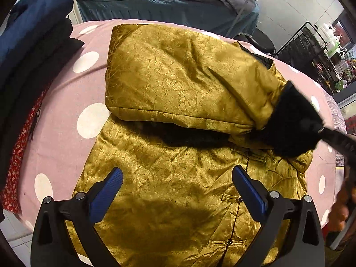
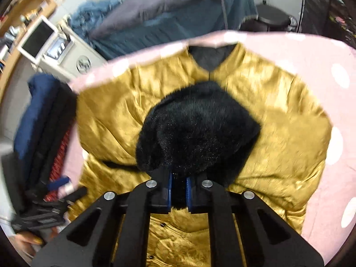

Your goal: Fold large clothes

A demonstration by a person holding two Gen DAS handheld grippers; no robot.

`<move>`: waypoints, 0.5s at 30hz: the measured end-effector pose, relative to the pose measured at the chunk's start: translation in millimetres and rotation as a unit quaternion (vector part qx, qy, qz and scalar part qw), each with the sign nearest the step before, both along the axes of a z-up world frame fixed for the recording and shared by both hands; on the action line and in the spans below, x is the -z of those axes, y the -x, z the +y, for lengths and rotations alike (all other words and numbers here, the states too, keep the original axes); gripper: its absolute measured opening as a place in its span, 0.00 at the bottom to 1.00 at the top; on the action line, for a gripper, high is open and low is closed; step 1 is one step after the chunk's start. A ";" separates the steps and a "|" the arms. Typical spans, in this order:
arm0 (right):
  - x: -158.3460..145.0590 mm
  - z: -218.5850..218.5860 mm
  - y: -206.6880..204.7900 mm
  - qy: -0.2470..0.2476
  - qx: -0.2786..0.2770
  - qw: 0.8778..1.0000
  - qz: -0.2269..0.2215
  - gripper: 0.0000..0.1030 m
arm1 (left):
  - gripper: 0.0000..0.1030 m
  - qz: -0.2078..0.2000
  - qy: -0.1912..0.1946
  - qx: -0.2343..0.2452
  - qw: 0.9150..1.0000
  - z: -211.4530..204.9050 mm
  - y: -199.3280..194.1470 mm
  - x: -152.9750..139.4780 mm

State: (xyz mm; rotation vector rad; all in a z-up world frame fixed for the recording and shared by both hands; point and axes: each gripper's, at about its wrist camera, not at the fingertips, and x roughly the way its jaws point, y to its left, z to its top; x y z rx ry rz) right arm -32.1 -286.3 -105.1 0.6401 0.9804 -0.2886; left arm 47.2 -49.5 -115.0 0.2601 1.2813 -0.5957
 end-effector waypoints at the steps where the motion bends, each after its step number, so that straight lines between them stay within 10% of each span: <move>1: -12.5 -4.4 4.8 0.003 0.007 1.000 -0.017 0.08 | 0.94 0.001 -0.001 -0.001 1.000 1.4 0.6 1.2; 8: -54.4 -41.2 38.6 0.038 0.053 0.997 -0.048 0.08 | 0.94 0.023 -0.008 -0.018 1.000 13.4 1.1 13.2; 15: 23.6 -65.2 50.2 -0.042 0.072 0.995 0.058 0.08 | 0.94 0.027 -0.018 -0.024 0.999 11.7 -9.4 22.3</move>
